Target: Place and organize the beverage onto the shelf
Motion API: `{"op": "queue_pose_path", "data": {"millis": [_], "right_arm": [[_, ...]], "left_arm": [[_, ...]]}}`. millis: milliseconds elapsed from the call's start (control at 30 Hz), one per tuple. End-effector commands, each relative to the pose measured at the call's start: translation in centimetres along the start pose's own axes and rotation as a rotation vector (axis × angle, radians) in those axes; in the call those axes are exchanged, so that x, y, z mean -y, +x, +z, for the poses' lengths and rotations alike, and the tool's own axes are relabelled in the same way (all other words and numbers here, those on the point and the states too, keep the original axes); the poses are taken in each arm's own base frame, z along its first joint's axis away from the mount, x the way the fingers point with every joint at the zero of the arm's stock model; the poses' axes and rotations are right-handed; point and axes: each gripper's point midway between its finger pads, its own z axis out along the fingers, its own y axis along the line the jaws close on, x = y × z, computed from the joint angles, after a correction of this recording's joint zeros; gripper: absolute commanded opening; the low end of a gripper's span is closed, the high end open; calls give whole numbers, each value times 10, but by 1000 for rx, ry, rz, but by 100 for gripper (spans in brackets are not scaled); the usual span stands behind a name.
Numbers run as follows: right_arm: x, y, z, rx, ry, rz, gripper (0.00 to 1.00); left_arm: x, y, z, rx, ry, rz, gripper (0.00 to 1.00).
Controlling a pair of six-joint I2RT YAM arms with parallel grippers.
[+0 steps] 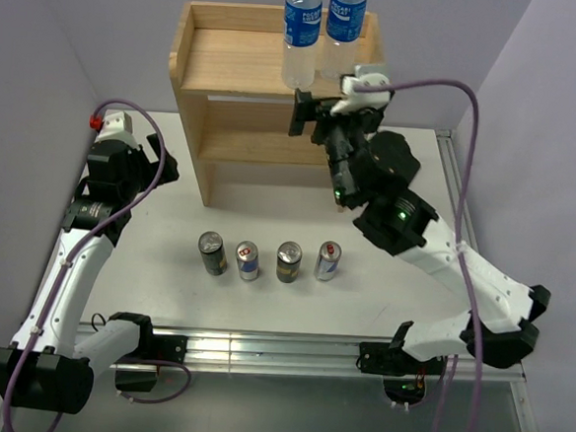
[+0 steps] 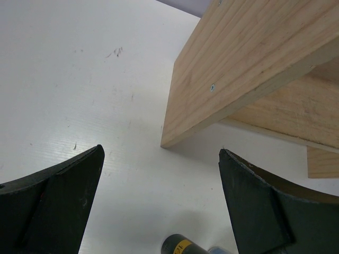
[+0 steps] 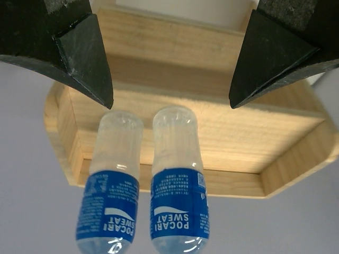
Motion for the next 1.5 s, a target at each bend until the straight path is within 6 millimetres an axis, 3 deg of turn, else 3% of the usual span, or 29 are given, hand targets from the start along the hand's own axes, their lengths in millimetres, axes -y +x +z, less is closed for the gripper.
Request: {"op": "queue_pose_path", "data": {"millis": [0, 33, 67, 100, 133, 167, 233, 267, 300, 467, 567, 700, 867, 1233, 1467], "right_arm": [[28, -22, -36, 41, 50, 161, 97], [31, -17, -45, 32, 56, 179, 97], [20, 9, -56, -10, 28, 169, 97], [28, 6, -71, -5, 27, 207, 97], [31, 16, -80, -27, 37, 217, 97], [25, 42, -89, -69, 26, 225, 96], [29, 58, -112, -118, 5, 266, 96], [26, 81, -121, -160, 9, 302, 96], [29, 91, -133, -188, -6, 309, 96], [31, 150, -169, -299, 14, 354, 96], [44, 185, -185, -343, 65, 348, 97], [45, 226, -196, -403, 90, 374, 97], [46, 276, -194, -496, 148, 344, 97], [40, 339, -204, -610, 134, 344, 98], [31, 360, -207, -646, 129, 335, 97]], "left_arm": [[2, -9, 1, 26, 10, 10, 96], [2, -10, 2, 27, 10, 10, 96], [2, -9, 1, 26, 10, 9, 96], [2, -9, 1, 25, 11, 9, 96], [3, -10, 1, 27, 14, 9, 96], [3, -10, 1, 27, 15, 9, 96], [5, -10, 1, 25, 24, 7, 96], [5, -10, 1, 24, 26, 7, 96], [5, -10, 1, 24, 26, 7, 96], [6, -11, 0, 27, 28, 6, 96], [6, -10, 0, 25, 31, 7, 96], [6, -10, -1, 25, 32, 6, 96], [7, -9, 0, 22, 35, 6, 96], [6, -10, 1, 21, 31, 4, 96], [6, -10, 0, 22, 31, 4, 96]]}}
